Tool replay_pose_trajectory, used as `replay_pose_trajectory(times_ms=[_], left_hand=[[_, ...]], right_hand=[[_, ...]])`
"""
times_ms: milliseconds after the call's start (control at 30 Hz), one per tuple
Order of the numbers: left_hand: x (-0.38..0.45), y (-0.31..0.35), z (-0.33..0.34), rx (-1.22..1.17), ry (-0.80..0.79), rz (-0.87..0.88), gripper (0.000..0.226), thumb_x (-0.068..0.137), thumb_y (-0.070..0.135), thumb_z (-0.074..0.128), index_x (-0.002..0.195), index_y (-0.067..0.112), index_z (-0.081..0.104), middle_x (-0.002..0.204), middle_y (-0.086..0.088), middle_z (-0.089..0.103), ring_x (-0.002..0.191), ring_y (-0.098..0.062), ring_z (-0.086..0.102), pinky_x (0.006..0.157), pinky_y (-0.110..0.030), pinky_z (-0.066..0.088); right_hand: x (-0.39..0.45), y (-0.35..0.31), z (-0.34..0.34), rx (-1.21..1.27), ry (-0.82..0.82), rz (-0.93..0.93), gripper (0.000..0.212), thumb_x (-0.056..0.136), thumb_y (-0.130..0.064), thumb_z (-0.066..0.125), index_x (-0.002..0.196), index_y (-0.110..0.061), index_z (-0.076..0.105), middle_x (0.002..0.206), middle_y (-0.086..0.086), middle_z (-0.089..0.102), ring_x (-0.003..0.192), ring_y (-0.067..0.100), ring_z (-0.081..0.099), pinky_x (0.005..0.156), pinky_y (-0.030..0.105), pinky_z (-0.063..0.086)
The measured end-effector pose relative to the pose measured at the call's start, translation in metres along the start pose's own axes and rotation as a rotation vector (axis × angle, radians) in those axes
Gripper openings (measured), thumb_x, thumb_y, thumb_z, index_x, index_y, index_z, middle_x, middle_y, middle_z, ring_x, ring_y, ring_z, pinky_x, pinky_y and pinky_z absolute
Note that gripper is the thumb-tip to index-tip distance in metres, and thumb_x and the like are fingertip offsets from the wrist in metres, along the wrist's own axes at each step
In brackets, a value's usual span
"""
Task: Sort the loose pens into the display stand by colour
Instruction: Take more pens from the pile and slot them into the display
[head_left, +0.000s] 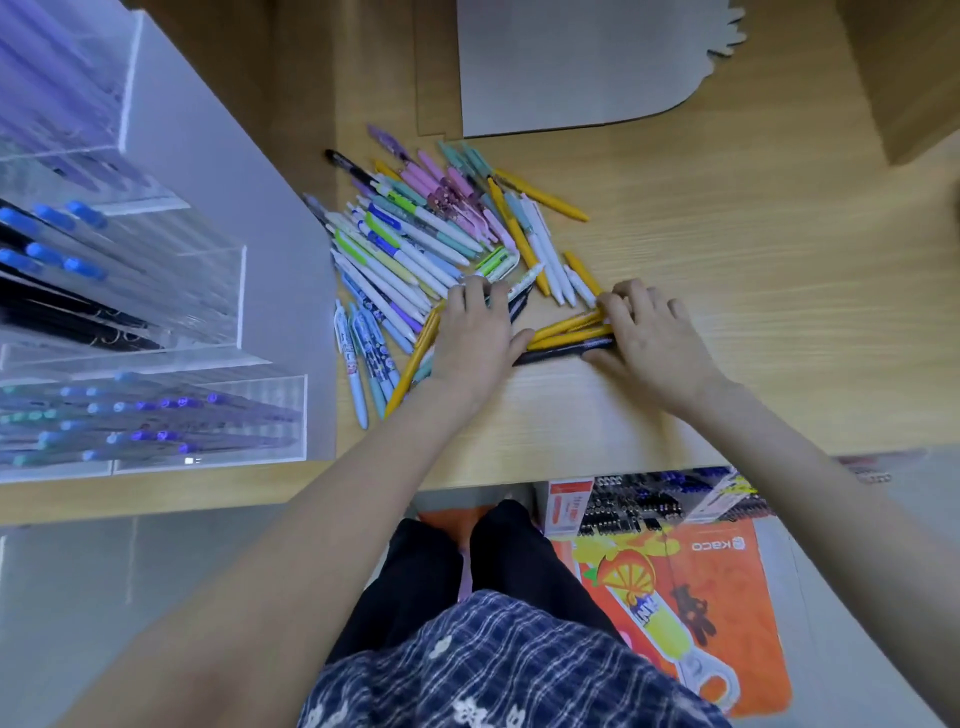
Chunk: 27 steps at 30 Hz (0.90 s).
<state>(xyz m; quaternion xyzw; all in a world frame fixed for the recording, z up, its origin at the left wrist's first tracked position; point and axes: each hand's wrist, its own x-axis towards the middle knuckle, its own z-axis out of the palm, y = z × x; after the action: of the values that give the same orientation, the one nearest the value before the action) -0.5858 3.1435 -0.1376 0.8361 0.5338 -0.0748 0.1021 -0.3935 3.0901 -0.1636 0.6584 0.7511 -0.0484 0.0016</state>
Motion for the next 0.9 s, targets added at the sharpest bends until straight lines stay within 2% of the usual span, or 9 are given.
replay_pose_trajectory(times_ms=[133, 233, 333, 400, 500, 633, 700, 767, 900], left_hand=[[0.009, 0.011, -0.001, 0.009, -0.037, 0.009, 0.06, 0.096, 0.042, 0.041, 0.14, 0.005, 0.027, 0.137, -0.017, 0.035, 0.125, -0.032, 0.031, 0.105, -0.035, 0.023], [0.007, 0.012, 0.0, -0.054, -0.032, -0.04, 0.059, 0.096, 0.041, 0.042, 0.141, 0.007, 0.026, 0.138, -0.017, 0.034, 0.126, -0.033, 0.032, 0.104, -0.038, 0.028], [-0.006, 0.007, 0.005, 0.026, -0.036, -0.061, 0.059, 0.097, 0.034, 0.042, 0.143, 0.004, 0.02, 0.137, -0.019, 0.033, 0.124, -0.035, 0.033, 0.102, -0.039, 0.032], [-0.01, 0.004, 0.01, 0.091, -0.05, -0.077, 0.055, 0.098, 0.025, 0.04, 0.142, 0.001, 0.018, 0.135, -0.022, 0.033, 0.122, -0.037, 0.034, 0.099, -0.04, 0.034], [-0.006, 0.003, 0.015, 0.146, -0.079, -0.068, 0.047, 0.097, 0.015, 0.039, 0.138, -0.002, 0.022, 0.129, -0.023, 0.035, 0.116, -0.038, 0.038, 0.092, -0.04, 0.04], [0.004, -0.001, 0.015, 0.142, -0.114, -0.029, 0.043, 0.095, 0.013, 0.039, 0.133, -0.004, 0.026, 0.129, -0.023, 0.036, 0.113, -0.037, 0.04, 0.093, -0.036, 0.036], [0.007, -0.004, 0.009, 0.032, -0.12, -0.027, 0.042, 0.095, 0.013, 0.041, 0.131, -0.005, 0.028, 0.128, -0.023, 0.037, 0.112, -0.036, 0.043, 0.089, -0.034, 0.035], [0.005, -0.009, 0.0, -0.185, -0.101, -0.035, 0.045, 0.094, 0.015, 0.046, 0.131, -0.006, 0.028, 0.122, -0.022, 0.041, 0.107, -0.035, 0.047, 0.076, -0.029, 0.034], [-0.008, -0.019, -0.024, -0.661, -0.074, -0.114, 0.026, 0.094, 0.014, 0.049, 0.11, -0.001, 0.037, 0.079, -0.007, 0.047, 0.067, -0.019, 0.047, 0.052, -0.026, 0.03]], right_hand=[[-0.025, 0.016, 0.006, -0.189, 0.06, -0.052, 0.044, 0.085, -0.039, 0.038, 0.109, -0.005, 0.051, 0.103, 0.016, 0.056, 0.084, 0.031, 0.049, 0.07, 0.039, 0.034], [-0.03, 0.023, 0.005, -0.216, 0.177, -0.028, 0.045, 0.087, -0.035, 0.039, 0.115, -0.002, 0.052, 0.116, 0.017, 0.054, 0.097, 0.032, 0.044, 0.081, 0.042, 0.03], [-0.019, 0.009, 0.007, -0.268, 0.276, -0.187, 0.033, 0.091, -0.012, 0.036, 0.118, -0.005, 0.054, 0.112, 0.012, 0.057, 0.103, 0.031, 0.05, 0.093, 0.044, 0.032], [-0.008, -0.005, 0.008, -0.327, 0.263, -0.227, 0.027, 0.088, -0.003, 0.034, 0.101, -0.007, 0.057, 0.093, 0.009, 0.059, 0.088, 0.028, 0.056, 0.088, 0.041, 0.034], [-0.002, -0.012, 0.003, -0.297, 0.237, -0.179, 0.011, 0.081, -0.002, 0.037, 0.085, -0.009, 0.044, 0.075, 0.008, 0.055, 0.071, 0.027, 0.053, 0.073, 0.036, 0.032], [-0.016, 0.011, -0.019, 0.015, 0.143, 0.03, 0.012, 0.085, -0.008, 0.045, 0.096, -0.005, 0.043, 0.087, 0.019, 0.056, 0.072, 0.035, 0.057, 0.06, 0.037, 0.033], [-0.019, 0.023, -0.023, 0.163, 0.048, 0.254, 0.022, 0.089, -0.015, 0.053, 0.106, -0.001, 0.047, 0.099, 0.021, 0.055, 0.082, 0.039, 0.057, 0.058, 0.036, 0.033], [-0.016, 0.03, -0.022, 0.252, 0.011, 0.376, 0.026, 0.088, -0.022, 0.058, 0.103, -0.002, 0.052, 0.094, 0.017, 0.055, 0.085, 0.038, 0.055, 0.059, 0.035, 0.032], [0.002, 0.022, -0.019, 0.376, -0.107, 0.459, 0.022, 0.084, -0.024, 0.064, 0.084, -0.006, 0.05, 0.08, 0.007, 0.043, 0.086, 0.034, 0.052, 0.06, 0.033, 0.03]])
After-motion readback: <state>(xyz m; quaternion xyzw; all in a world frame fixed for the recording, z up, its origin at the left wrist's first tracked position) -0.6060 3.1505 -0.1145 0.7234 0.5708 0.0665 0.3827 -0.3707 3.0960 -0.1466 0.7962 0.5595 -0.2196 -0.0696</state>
